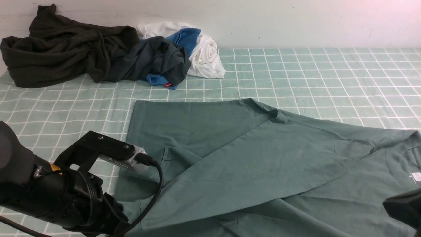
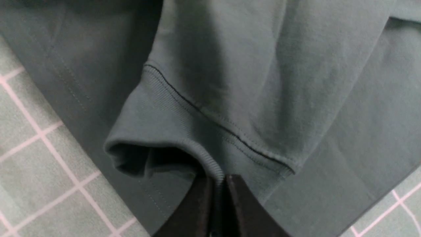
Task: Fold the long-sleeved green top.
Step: Use the left arm to drag and drop the cuff onto the cuff closest to the left arm, then use both arms simultaneously to clamp the lower edge of the clothing fabric
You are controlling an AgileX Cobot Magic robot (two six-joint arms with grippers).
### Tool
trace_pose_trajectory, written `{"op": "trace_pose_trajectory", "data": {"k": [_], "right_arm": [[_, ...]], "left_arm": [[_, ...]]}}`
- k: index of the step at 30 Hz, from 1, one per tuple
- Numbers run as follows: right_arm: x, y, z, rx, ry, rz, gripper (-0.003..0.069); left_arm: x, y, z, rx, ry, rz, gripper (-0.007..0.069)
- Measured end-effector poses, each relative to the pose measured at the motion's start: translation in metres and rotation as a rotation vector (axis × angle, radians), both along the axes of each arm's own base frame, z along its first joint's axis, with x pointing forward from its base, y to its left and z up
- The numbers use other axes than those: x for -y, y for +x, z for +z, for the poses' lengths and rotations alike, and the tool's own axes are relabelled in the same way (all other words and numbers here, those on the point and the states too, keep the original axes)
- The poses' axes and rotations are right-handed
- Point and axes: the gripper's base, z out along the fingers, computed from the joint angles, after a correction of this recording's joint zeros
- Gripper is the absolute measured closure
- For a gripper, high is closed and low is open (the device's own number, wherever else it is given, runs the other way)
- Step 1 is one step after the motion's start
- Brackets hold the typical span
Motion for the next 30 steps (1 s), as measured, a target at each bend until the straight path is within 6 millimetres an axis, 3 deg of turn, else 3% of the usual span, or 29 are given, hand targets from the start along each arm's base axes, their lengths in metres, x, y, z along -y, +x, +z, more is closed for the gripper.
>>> {"op": "trace_pose_trajectory", "data": {"k": [7, 13, 14, 16, 20, 23, 24, 30], "right_arm": [[0.004, -0.007, -0.006, -0.101, -0.05, -0.006, 0.0673], [0.005, -0.008, -0.006, -0.103, -0.058, -0.007, 0.0673], [0.004, -0.007, -0.006, -0.097, -0.056, -0.006, 0.0673], [0.004, -0.006, -0.005, -0.085, -0.05, -0.006, 0.0673], [0.003, -0.004, -0.004, -0.06, -0.038, -0.004, 0.0673], [0.002, -0.004, -0.003, -0.05, -0.025, -0.003, 0.0673], [0.001, -0.003, -0.002, -0.044, -0.011, -0.003, 0.0673], [0.0, -0.003, -0.002, -0.039, -0.004, -0.003, 0.0673]], "left_arm": [[0.001, 0.003, -0.007, 0.01, 0.024, -0.098, 0.0551], [0.007, 0.0, -0.007, 0.008, 0.03, -0.176, 0.0312], [0.013, -0.005, -0.005, -0.014, 0.041, -0.262, 0.0238], [0.023, -0.015, -0.004, -0.053, 0.068, -0.381, 0.0181], [0.039, -0.039, -0.008, -0.125, 0.211, -0.576, 0.0153], [0.044, -0.051, -0.018, -0.139, 0.308, -0.653, 0.0153], [0.045, -0.058, -0.03, -0.137, 0.385, -0.707, 0.0153], [0.054, -0.065, -0.06, -0.119, 0.462, -0.783, 0.0153]]}}
